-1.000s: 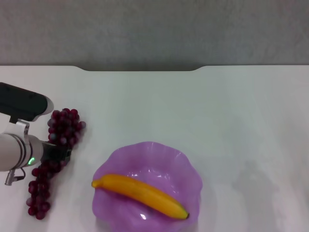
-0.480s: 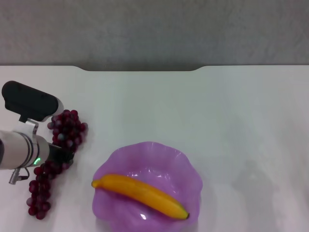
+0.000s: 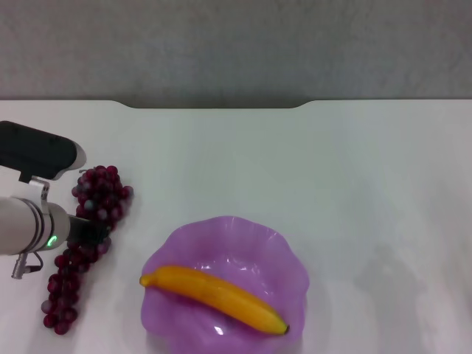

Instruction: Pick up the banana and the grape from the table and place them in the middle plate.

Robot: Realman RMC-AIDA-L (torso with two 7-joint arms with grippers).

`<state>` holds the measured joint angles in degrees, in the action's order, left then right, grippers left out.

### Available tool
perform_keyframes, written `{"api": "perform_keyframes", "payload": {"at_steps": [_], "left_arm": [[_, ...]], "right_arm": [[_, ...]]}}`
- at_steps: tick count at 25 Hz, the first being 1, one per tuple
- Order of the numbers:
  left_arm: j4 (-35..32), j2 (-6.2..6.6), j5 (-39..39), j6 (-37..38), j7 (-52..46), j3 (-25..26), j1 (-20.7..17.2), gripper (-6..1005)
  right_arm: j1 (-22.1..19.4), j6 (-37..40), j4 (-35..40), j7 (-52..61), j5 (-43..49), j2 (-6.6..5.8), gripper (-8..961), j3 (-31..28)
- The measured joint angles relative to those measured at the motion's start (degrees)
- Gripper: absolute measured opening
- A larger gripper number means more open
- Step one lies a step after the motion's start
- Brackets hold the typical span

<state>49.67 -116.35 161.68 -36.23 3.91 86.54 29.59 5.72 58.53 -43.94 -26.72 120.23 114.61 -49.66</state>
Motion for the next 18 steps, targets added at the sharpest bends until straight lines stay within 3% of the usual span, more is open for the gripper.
{"api": "perform_keyframes", "payload": {"at_steps": [11, 18], "left_arm": [[0.3, -0.02, -0.1, 0.2, 0.0, 0.4, -0.2, 380], [4.7, -0.02, -0.2, 0.7, 0.1, 0.4, -2.6, 372]], "right_arm": [[0.5, -0.4, 0.4, 0.0, -0.2, 0.0, -1, 0.0], [0.6, -0.6, 0.8, 0.0, -0.2, 0.0, -1, 0.0]]}}
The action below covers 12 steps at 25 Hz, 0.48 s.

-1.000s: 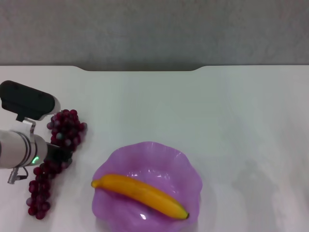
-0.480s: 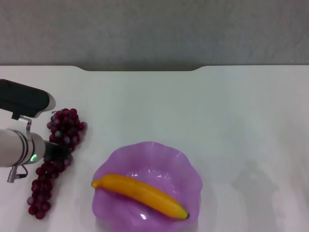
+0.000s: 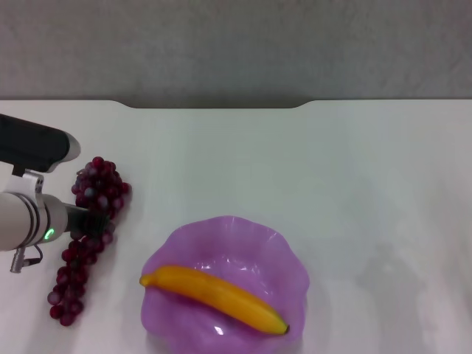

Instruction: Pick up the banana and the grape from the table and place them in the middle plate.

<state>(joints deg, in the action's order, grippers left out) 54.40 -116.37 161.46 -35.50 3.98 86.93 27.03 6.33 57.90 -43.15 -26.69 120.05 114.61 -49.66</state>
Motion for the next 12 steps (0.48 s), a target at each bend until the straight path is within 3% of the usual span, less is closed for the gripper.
{"api": "perform_keyframes", "payload": {"at_steps": [12], "left_arm": [[4.9, 0.06, -2.0, 2.6, 0.4, 1.2, -3.0, 347]], "right_arm": [[0.2, 0.0, 0.2, 0.1, 0.2, 0.0, 0, 0.0]]}}
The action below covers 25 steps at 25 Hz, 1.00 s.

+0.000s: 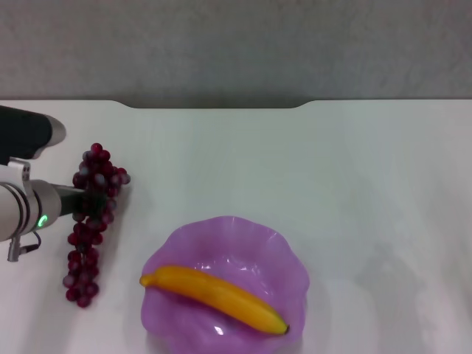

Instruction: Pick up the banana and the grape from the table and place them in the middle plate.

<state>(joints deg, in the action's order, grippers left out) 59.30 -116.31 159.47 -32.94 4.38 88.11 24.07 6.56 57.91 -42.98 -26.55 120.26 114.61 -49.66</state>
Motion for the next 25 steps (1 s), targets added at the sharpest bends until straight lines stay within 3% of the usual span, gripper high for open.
{"api": "perform_keyframes", "payload": {"at_steps": [3, 9, 12, 15, 19, 25], "left_arm": [[1.3, 0.04, -0.3, 1.0, 0.0, 0.5, -0.9, 341], [13.8, 0.04, -0.9, 4.9, 0.0, 0.5, -8.0, 322], [14.9, 0.04, -0.9, 5.1, 0.1, 0.5, -8.7, 319], [20.6, 0.03, -0.9, 5.7, 0.1, 0.3, -11.1, 315], [28.0, 0.04, -1.8, 3.7, 0.8, -0.5, -13.4, 311], [42.1, 0.04, -12.9, -4.9, 10.4, -0.7, -17.5, 304]], "right_arm": [[0.2, 0.0, 0.4, 0.2, -0.1, 0.0, 0, 0.0], [0.4, 0.0, 0.6, 0.2, 0.0, 0.0, 0, 0.0], [0.5, 0.0, 0.7, 0.3, 0.0, 0.0, -1, 0.0], [0.5, -0.1, 0.9, 0.3, -0.1, 0.0, -1, 0.0], [0.6, -0.1, 1.6, 0.3, -0.2, 0.0, -1, 0.0], [0.8, -0.6, 2.1, 0.4, -0.5, 0.0, 0, 0.0]]}}
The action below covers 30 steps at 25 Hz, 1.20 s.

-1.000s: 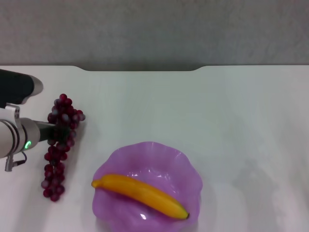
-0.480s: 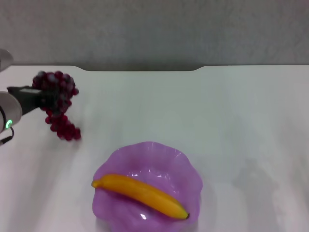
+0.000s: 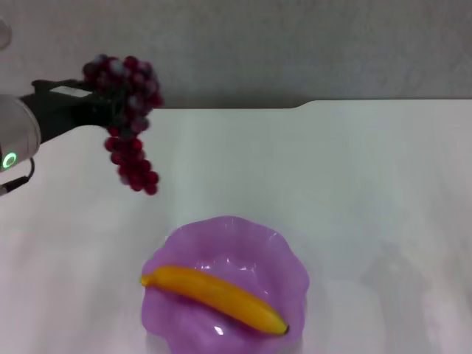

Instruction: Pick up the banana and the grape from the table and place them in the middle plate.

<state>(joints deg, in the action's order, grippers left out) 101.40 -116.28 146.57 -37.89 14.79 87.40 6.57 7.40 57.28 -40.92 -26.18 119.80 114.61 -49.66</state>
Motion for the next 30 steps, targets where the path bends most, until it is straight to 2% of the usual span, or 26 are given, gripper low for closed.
{"api": "perform_keyframes", "payload": {"at_steps": [4, 7, 13, 16, 23, 30], "left_arm": [[7.5, -0.04, -6.1, -8.7, 5.7, -0.3, -1.2, 296], [10.8, -0.04, -9.5, -14.6, 8.1, -0.7, -1.0, 288], [13.0, -0.07, -12.1, -24.8, 12.3, -3.3, 0.8, 284], [11.2, -0.05, -12.1, -26.9, 13.2, -4.5, 2.1, 282], [2.0, -0.13, -12.9, -27.9, 14.8, -5.6, 6.1, 280], [-9.7, -0.09, -19.9, -27.5, 20.1, -5.7, 10.1, 279]], "right_arm": [[0.5, -1.6, 0.2, 0.0, -0.1, 0.0, 0, -0.2], [0.6, -1.8, 0.3, 0.0, -0.1, 0.0, 0, -0.2], [0.6, -1.8, 0.3, 0.0, -0.1, 0.0, 0, -0.4], [0.6, -1.8, 0.2, 0.0, -0.1, 0.0, -1, -0.4], [0.6, -1.4, -0.1, 0.0, 0.1, 0.0, -1, -0.1], [0.7, -1.2, -0.3, 0.0, 0.3, 0.0, -1, -0.1]]}}
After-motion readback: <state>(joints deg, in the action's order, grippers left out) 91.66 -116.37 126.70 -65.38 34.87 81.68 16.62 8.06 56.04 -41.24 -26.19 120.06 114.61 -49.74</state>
